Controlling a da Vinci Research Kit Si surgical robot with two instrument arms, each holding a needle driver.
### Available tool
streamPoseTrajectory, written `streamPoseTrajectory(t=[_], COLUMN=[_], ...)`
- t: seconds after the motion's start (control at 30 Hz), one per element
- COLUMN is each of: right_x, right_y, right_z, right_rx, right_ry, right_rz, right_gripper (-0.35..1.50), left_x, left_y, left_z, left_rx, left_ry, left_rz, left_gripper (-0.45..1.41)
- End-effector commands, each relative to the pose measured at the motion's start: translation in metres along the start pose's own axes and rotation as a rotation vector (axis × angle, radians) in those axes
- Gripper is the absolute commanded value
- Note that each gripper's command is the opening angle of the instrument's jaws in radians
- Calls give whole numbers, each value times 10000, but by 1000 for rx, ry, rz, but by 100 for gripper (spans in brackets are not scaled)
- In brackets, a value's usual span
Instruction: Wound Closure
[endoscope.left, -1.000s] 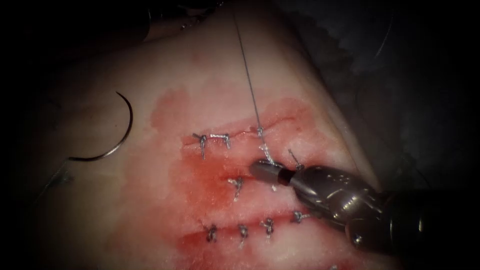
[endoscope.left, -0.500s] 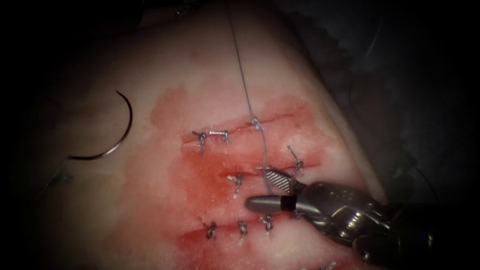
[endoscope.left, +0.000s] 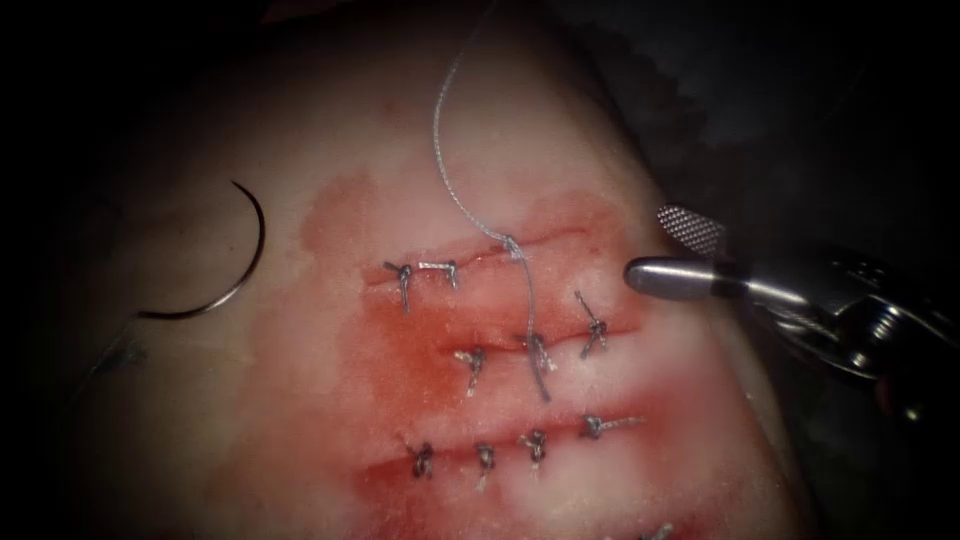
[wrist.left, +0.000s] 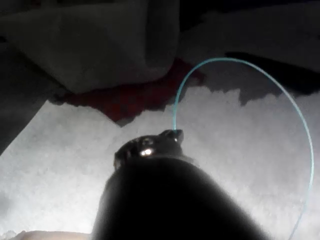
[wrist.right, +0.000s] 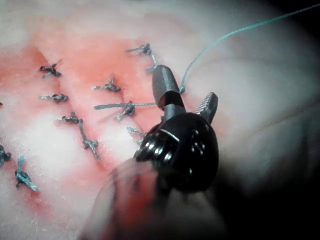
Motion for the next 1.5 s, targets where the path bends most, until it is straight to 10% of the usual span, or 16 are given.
streamPoseTrajectory(t=[0.03, 0.33, 1.5], right_x=[3, 37, -4], right_y=[-2, -19, -13], right_z=[23, 74, 148], right_rx=[27, 177, 139], right_ry=[-22, -49, -17], right_rz=[10, 35, 31], right_gripper=[135, 130, 128], left_x=[-21, -14, -50], left_y=[-1, -7, -28], left_z=[7, 13, 18], left_rx=[2, 33, 25], left_ry=[-17, -31, -92], left_rz=[-11, -14, -57], left_gripper=[-45, -45, -45])
